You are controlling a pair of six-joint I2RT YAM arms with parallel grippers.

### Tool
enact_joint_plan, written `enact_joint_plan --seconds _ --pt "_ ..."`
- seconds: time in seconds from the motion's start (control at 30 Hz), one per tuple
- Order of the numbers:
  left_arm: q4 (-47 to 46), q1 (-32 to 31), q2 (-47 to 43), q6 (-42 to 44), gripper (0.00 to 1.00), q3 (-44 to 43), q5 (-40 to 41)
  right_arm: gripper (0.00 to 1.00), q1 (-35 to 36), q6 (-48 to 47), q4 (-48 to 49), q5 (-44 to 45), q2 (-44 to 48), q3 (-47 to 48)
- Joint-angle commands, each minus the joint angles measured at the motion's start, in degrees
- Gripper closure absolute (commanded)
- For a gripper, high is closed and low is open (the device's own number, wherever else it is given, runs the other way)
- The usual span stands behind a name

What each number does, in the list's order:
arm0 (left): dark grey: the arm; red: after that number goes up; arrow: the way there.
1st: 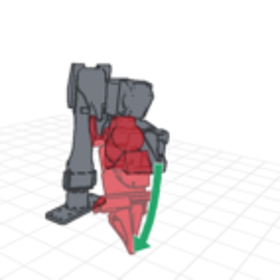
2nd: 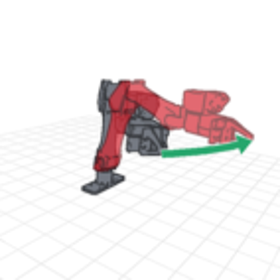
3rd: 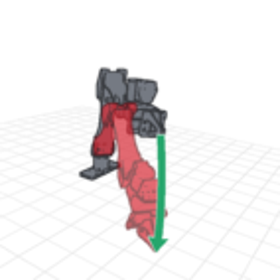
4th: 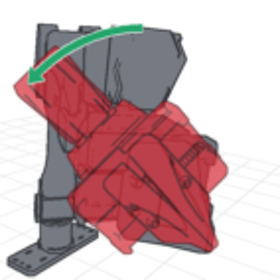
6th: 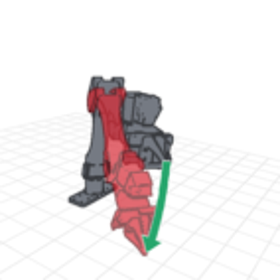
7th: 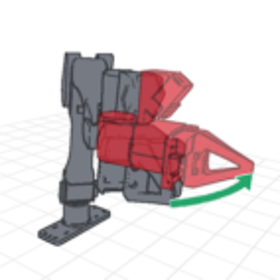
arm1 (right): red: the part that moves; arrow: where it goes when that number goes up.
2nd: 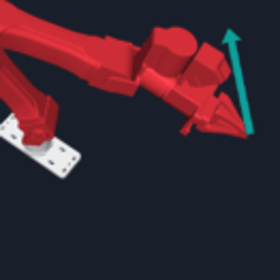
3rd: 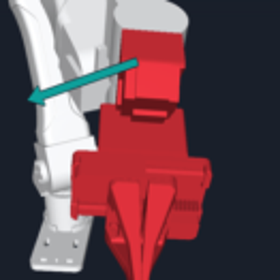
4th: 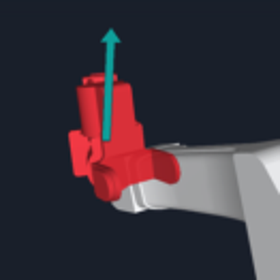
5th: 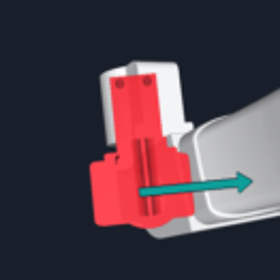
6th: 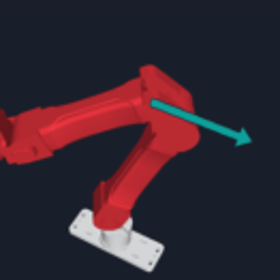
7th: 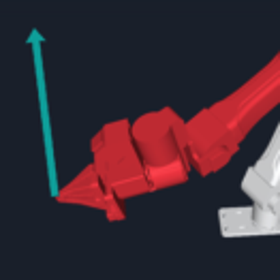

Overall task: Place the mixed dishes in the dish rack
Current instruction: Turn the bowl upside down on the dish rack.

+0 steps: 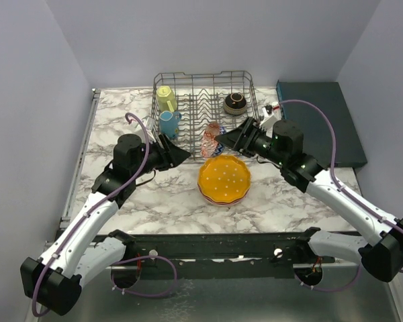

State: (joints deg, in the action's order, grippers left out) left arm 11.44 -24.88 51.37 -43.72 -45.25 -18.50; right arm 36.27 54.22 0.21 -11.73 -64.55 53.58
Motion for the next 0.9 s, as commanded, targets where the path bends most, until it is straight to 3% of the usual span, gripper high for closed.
enact_joint_plan --seconds 0.0,0.5,0.87 --pt "5.9 -0.17 -1.62 5.97 0.47 -2.59 2.57 0.55 0.12 -8.37 -7.88 6.56 -1.32 6.14" --pt "16.07 -0.16 -4.01 14.52 0.46 -4.47 2.81 0.57 0.12 -24.67 -20.42 20.19 -11.75 21.39" --pt "16.94 -0.16 -4.69 17.26 0.46 -1.38 4.35 0.6 0.12 -34.49 -25.94 30.25 -22.72 31.59"
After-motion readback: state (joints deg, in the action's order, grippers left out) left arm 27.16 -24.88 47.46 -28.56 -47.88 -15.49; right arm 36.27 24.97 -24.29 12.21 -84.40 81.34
